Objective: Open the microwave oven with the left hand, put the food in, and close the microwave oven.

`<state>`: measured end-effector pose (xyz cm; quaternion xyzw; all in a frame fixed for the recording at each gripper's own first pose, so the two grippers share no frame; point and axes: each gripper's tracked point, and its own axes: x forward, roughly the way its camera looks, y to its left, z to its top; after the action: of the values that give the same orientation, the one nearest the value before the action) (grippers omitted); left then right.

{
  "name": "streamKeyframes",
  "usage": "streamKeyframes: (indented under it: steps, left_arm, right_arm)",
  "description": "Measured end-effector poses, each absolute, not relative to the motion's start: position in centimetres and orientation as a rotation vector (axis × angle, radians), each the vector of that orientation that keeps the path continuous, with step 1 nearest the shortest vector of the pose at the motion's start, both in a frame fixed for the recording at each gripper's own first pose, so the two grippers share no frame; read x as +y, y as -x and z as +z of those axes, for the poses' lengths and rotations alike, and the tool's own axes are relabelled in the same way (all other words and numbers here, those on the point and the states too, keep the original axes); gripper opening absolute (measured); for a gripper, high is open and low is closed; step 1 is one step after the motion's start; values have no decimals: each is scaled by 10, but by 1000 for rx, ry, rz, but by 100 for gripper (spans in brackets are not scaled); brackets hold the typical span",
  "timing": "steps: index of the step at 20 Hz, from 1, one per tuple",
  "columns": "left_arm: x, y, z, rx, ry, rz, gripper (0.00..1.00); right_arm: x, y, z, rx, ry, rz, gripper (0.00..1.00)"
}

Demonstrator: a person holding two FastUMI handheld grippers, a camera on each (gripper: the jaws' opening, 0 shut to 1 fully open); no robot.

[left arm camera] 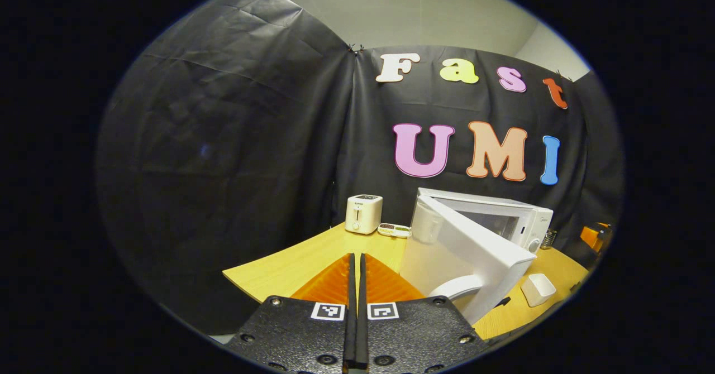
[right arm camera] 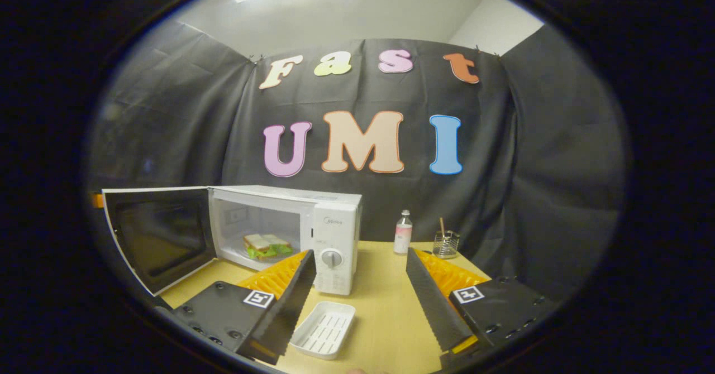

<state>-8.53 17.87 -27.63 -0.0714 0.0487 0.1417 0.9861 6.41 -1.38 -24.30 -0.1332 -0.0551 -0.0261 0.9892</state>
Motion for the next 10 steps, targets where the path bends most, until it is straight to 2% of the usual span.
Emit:
streamKeyframes:
  steps: [2, 10]
  left_arm:
    - [172, 82, -275, 99, 149, 271, 0]
    - [142, 81, -252, 67, 90, 224, 1]
  right_arm:
    - [-20, -55, -234, -117, 250, -61, 94]
    - [-48, -32, -212, -145, 175, -117, 94]
